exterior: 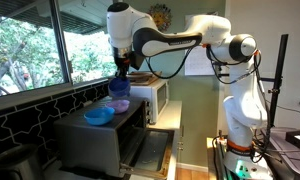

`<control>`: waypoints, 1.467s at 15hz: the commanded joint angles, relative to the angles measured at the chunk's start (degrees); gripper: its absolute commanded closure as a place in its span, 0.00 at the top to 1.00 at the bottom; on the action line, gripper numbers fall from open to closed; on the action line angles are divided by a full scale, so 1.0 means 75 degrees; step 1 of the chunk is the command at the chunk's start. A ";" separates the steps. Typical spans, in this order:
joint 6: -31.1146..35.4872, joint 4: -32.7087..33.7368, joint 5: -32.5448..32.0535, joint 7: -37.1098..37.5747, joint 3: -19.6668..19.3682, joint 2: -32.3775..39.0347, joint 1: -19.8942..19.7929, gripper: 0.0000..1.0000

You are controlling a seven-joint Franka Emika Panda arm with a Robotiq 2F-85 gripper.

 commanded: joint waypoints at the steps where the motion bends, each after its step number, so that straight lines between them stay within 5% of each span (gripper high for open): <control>1: 0.0035 0.0041 -0.0302 0.0059 0.0061 0.0047 0.0067 0.01; 22: 0.0066 0.0022 -0.0858 0.0028 0.0124 0.0032 0.0094 0.01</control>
